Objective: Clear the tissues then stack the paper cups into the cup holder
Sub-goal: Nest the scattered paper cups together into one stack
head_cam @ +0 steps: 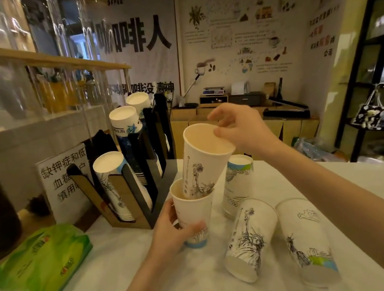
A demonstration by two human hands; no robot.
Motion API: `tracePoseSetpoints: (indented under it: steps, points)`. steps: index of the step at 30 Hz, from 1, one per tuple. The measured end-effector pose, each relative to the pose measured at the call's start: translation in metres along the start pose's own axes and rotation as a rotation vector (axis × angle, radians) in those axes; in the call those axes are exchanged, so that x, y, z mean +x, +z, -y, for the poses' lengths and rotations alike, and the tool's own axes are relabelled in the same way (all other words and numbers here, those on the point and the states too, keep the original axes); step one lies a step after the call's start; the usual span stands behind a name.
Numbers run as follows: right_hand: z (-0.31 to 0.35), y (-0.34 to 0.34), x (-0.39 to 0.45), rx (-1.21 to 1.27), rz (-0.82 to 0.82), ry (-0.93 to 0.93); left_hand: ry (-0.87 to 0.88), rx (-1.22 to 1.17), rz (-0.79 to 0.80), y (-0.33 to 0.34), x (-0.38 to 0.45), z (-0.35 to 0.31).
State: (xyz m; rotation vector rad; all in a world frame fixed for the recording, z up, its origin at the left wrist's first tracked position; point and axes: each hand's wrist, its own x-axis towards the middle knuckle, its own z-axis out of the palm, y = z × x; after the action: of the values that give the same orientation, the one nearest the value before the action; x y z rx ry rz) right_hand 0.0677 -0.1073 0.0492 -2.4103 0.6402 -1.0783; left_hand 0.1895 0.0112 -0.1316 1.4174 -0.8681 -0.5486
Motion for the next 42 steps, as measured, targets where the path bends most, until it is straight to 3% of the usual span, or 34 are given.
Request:
tracePoseSetpoints:
  steps: [10, 16, 19, 23, 25, 29, 31, 34, 38, 42]
  points:
    - [-0.022, 0.049, -0.022, -0.16, 0.362, 0.034, 0.035, -0.003, -0.013, 0.001, -0.003, 0.002]
    - [-0.033, 0.055, -0.038, -0.201, 0.458, 0.051, 0.06, 0.006, -0.01, 0.001, -0.002, 0.004]
    - [-0.035, 0.048, -0.041, -0.108, 0.528, 0.093, 0.066, 0.018, -0.017, 0.004, -0.001, 0.006]
    - [-0.039, 0.026, -0.046, 0.046, 0.34, 0.087, 0.055, 0.037, -0.057, 0.006, -0.002, 0.002]
    - [-0.046, 0.008, -0.047, 0.056, 0.251, 0.072, 0.097, 0.072, -0.15, 0.008, -0.002, -0.006]
    - [-0.066, -0.025, -0.055, 0.085, 0.154, 0.167, 0.409, 0.173, -0.446, 0.022, -0.012, -0.044]
    - [-0.081, -0.036, -0.062, 0.082, 0.105, 0.248, 0.614, 0.194, -0.494, 0.037, -0.022, -0.067]
    - [-0.106, -0.047, -0.076, 0.04, 0.088, 0.408, 0.713, 0.242, -0.298, 0.066, -0.033, -0.09]
    - [-0.133, -0.052, -0.095, -0.259, 0.16, 0.574, 0.353, 0.41, 0.062, 0.101, -0.029, -0.082]
    - [-0.144, -0.045, -0.107, -0.364, 0.279, 0.7, 0.093, 0.83, 0.196, 0.112, -0.019, -0.054]
